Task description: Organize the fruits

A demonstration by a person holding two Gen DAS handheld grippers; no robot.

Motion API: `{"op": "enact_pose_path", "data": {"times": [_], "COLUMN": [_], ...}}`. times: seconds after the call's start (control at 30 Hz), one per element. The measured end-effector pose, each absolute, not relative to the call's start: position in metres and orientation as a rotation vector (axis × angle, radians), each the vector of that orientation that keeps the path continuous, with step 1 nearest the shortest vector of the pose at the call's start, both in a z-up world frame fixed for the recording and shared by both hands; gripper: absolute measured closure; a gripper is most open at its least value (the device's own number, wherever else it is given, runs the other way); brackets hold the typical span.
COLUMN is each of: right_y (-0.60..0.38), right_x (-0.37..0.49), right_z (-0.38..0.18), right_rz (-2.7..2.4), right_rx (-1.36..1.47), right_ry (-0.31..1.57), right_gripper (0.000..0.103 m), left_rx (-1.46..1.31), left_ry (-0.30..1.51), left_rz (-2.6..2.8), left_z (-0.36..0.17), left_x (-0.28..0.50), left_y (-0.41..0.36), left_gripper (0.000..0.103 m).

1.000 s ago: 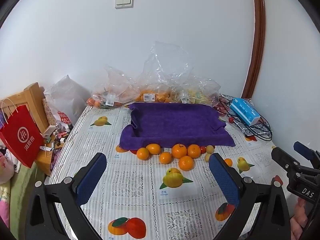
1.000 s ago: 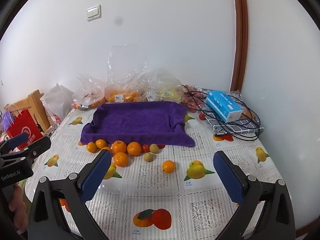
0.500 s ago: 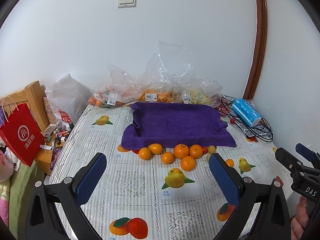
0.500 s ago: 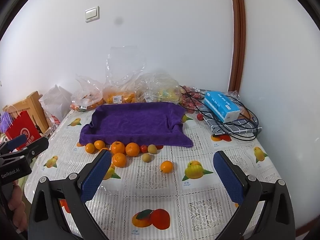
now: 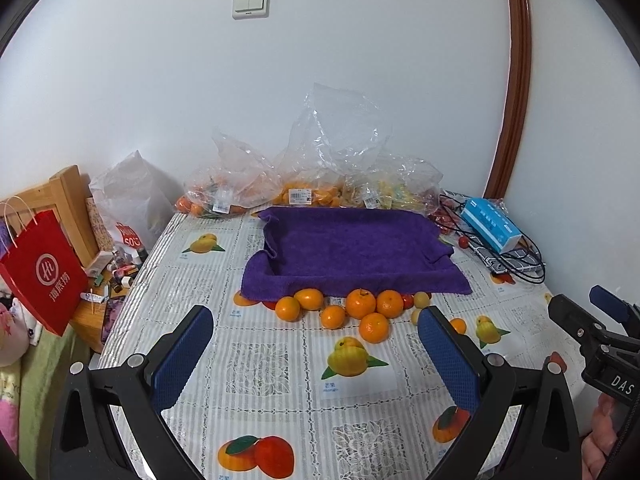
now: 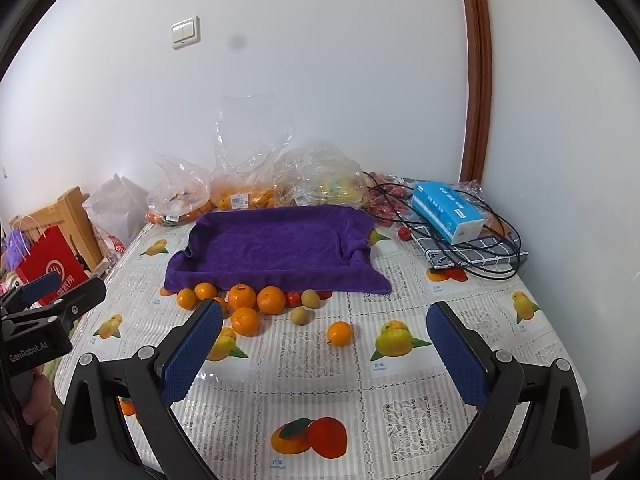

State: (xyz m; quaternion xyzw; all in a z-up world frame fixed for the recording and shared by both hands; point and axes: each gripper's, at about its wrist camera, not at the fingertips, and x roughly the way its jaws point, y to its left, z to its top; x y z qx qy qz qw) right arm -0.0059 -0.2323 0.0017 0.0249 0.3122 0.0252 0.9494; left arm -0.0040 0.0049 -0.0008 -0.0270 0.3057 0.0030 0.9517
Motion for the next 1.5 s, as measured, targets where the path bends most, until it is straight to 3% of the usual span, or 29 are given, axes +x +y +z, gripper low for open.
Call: {"op": "enact_pose_path", "data": {"times": [1.5], "right_y": [-0.229], "right_x": [-0.006], "right_z": [-0.003], "right_rz": [0.044], "right_rx": [0.063], "right_ry": [0.635], "right_gripper": [0.002], "left_rx": [-0.062], "left_ry": [0.628], "left_rz": [-0.01], "left_z": [-0.009], "left_x": [-0.002], "left_y": [0.013], "left_gripper": [0.0]}}
